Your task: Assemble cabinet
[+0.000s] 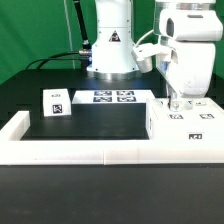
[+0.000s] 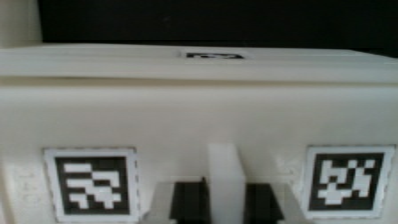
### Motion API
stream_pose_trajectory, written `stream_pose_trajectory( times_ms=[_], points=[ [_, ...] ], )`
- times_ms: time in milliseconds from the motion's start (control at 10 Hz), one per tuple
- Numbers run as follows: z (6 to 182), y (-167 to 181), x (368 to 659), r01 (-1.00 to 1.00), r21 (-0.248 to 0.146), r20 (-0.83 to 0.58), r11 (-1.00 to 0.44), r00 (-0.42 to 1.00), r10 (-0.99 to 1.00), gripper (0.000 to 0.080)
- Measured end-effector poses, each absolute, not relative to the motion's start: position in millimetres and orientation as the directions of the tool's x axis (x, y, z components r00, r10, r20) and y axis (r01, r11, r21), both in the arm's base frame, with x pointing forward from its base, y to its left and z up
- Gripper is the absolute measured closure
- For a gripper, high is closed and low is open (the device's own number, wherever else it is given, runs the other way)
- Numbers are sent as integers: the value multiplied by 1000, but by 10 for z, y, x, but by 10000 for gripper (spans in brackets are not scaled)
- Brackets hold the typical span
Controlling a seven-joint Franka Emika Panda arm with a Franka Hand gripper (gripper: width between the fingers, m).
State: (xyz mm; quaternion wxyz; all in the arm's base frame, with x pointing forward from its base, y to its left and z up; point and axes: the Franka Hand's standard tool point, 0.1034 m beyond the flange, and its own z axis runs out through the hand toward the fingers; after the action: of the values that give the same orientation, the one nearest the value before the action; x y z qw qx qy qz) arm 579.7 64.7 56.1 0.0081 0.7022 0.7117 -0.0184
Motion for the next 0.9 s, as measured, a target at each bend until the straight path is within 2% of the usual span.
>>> stream_pose_trajectory(
  times_ms=[300, 400, 600, 700, 800, 900],
  points=[
    [569, 648, 5794, 1000, -13, -39, 17, -17, 999, 729],
    [583, 649, 5798, 1000, -9, -40, 19, -20, 999, 639],
    [640, 631, 5757, 1000, 12, -38, 21, -20, 999, 359],
    [662, 621, 5698, 1000, 15, -40, 21, -21, 999, 359],
    [721, 591, 5649, 1000, 20, -45, 21, -20, 999, 177],
    [765, 554, 5585, 999, 31, -45, 19, -17, 999, 41]
  ],
)
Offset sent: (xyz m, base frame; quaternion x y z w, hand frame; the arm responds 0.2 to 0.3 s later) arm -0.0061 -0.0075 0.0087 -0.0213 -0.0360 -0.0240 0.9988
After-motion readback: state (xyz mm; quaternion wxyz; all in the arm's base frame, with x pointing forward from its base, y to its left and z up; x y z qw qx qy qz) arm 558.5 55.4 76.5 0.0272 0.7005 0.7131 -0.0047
